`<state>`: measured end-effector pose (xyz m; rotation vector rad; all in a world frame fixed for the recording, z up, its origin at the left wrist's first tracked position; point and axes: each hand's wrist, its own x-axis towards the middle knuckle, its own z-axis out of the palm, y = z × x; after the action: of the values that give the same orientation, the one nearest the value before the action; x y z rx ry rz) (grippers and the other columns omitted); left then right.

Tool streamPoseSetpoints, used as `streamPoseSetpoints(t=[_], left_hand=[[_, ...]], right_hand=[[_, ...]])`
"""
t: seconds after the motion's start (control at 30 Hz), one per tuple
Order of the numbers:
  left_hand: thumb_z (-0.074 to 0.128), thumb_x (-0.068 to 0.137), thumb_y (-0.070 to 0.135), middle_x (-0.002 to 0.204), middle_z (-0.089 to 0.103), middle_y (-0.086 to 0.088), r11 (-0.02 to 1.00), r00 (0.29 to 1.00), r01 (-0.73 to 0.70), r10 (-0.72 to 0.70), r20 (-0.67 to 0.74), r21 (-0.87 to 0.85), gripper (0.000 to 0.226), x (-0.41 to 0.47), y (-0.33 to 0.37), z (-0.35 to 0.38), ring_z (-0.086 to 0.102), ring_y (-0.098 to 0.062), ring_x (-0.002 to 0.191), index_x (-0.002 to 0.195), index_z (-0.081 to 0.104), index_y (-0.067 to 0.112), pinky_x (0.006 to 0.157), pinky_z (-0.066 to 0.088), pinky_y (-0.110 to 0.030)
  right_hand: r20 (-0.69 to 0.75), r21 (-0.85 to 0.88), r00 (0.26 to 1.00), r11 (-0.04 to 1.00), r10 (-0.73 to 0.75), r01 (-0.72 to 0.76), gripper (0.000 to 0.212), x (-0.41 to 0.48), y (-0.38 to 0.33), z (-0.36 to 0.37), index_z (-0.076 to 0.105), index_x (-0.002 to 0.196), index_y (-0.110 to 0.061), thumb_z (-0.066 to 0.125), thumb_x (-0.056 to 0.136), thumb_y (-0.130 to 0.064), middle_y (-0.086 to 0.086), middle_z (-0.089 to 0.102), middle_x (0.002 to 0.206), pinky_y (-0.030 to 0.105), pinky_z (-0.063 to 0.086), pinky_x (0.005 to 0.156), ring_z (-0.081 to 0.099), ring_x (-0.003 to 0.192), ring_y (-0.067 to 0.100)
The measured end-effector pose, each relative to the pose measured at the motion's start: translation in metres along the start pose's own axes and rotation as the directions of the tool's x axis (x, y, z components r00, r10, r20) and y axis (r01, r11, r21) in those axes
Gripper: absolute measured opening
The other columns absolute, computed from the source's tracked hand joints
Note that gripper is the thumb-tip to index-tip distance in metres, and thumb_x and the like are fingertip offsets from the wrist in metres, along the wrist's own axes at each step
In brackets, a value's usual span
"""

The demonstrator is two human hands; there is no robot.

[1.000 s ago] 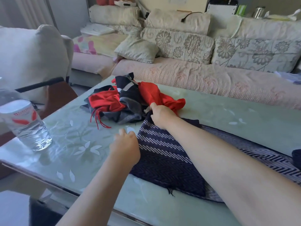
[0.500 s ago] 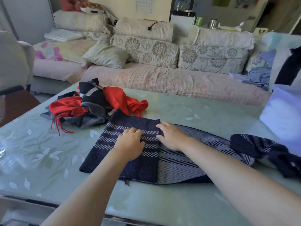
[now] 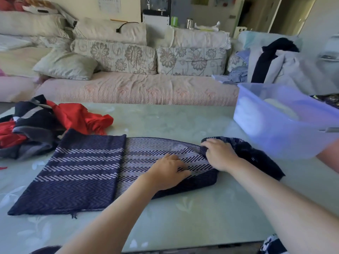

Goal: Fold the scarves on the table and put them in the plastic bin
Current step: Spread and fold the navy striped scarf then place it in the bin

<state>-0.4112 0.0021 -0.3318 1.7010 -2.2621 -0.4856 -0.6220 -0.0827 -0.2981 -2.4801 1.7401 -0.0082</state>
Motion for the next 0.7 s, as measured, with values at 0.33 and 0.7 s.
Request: streamPoseSetpoints(t=[0.33, 0.7], left_hand=[[0.060, 0.088, 0.029, 0.097, 0.067, 0.007, 0.999, 0.997, -0.037, 0.037, 0.070, -0.007, 0.022, 0.012, 0.055, 0.009, 0.060, -0.018, 0.087, 0.109, 0.061, 0.032, 0.076, 0.053, -0.037], [0.061, 0.084, 0.037, 0.100, 0.066, 0.015, 0.989, 0.933, -0.148, 0.130, 0.336, 0.029, 0.026, 0.002, 0.085, 0.007, 0.057, -0.008, 0.084, 0.109, 0.063, 0.035, 0.080, 0.051, -0.027]], right_hand=[[-0.106, 0.262, 0.982, 0.957, 0.153, -0.121, 0.025, -0.008, 0.068, -0.002, 0.065, 0.073, 0.001, 0.065, 0.089, -0.019, 0.020, 0.068, 0.082, 0.041, 0.052, 0.069, 0.063, 0.079, 0.037], [-0.259, -0.079, 0.847, 0.863, 0.465, -0.498, 0.031, -0.029, 0.089, -0.041, 0.062, 0.119, -0.014, 0.056, 0.088, -0.009, 0.007, 0.061, 0.121, 0.030, 0.046, 0.076, 0.063, 0.109, 0.028]])
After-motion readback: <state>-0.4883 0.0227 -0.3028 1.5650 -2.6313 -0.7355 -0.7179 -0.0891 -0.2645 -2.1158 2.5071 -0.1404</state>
